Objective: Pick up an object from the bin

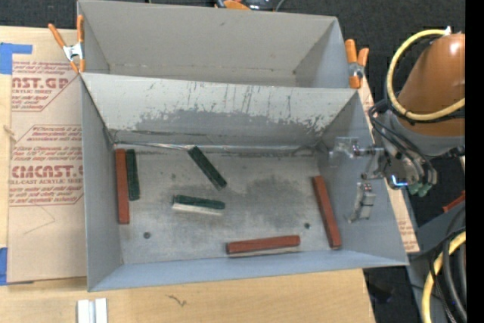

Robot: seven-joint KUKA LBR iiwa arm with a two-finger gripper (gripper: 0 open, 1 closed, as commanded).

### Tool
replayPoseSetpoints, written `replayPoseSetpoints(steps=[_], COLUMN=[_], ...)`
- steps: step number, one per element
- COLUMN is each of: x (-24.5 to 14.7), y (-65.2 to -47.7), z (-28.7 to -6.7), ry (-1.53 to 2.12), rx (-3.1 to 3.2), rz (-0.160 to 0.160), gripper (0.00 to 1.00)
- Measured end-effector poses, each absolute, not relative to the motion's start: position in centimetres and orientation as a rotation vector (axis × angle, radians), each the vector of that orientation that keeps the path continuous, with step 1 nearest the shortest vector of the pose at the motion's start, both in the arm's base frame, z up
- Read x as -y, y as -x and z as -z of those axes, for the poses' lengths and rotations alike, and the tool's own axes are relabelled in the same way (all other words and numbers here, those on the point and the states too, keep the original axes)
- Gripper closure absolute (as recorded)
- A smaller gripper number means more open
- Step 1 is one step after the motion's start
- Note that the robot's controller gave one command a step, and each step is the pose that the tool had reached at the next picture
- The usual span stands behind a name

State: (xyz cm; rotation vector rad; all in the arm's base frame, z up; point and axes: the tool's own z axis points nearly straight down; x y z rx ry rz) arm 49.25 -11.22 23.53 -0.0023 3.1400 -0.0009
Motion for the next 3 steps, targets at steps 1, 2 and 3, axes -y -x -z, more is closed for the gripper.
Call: replayPoseSetpoints(steps=[1, 2, 3], x=[7.3, 4.5, 4.5], y=[-48.2, -48.4, -47.9], z=[-9.8, -7.3, -7.1], ry=[0.131, 0.492, 0.493], rx=[-3.147, -3.084, -3.102], rz=[-0.004, 0.004, 0.000], gripper=[0.00, 0.00, 1.00])
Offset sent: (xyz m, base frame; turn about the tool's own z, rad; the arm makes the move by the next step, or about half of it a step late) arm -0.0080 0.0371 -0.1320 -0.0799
